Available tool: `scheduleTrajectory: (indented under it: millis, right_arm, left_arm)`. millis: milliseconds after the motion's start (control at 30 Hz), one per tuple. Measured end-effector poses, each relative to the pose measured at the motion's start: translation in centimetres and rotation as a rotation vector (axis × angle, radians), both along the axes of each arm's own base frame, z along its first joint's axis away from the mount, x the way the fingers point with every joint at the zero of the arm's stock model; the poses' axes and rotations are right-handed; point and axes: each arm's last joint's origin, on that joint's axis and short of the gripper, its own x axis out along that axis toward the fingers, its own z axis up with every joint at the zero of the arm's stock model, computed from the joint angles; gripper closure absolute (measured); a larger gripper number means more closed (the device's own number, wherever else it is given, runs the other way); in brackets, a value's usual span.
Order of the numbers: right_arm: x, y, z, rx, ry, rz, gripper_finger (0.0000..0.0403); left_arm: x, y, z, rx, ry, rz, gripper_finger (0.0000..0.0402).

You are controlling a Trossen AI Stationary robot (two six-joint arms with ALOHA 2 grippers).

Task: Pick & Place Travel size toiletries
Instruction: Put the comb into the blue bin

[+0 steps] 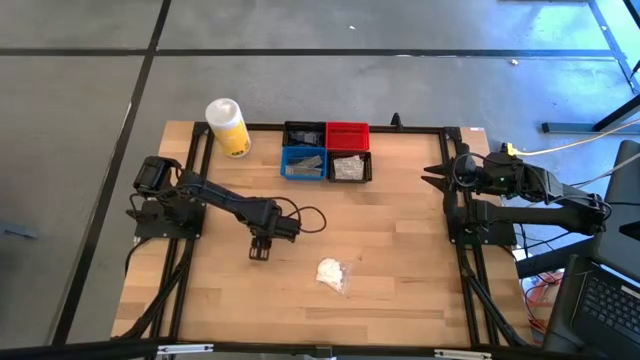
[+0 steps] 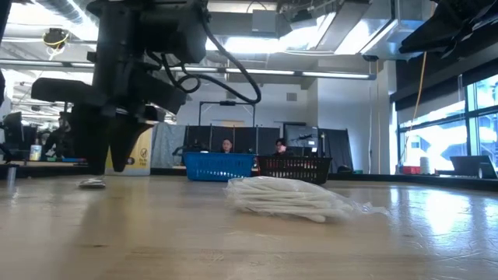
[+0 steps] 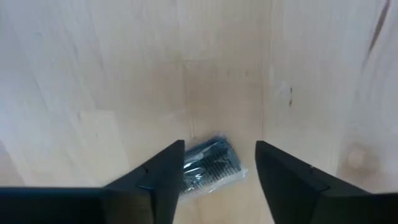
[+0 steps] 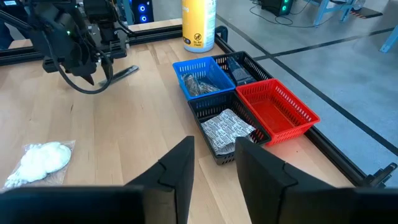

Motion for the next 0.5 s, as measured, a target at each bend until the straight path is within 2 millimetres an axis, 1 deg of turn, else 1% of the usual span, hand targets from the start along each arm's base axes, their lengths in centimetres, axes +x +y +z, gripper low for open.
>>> scheduleTrajectory:
  millis: [100,200,367,500]
  right_arm:
    - [0.00,0.00,0.00,0.000,0.000,0.000,0.0288]
    - [0.01,0.00,0.00,0.000,0.000,0.000,0.0291]
    - [0.00,0.00,0.00,0.000,0.000,0.001,0.0295]
    - [0.00,0.00,0.00,0.000,0.000,0.000,0.0295]
  left_arm:
    - [-0.02,0.00,0.00,-0.001,0.005,-0.028,0.0187]
    - [0.02,-0.02,0.00,-0.007,0.000,-0.021,0.0177]
    - [0.36,-0.12,-0.01,-0.027,-0.034,-0.019,0.0185]
    - [0.38,-0.06,-0.01,-0.009,-0.038,-0.016,0.0197]
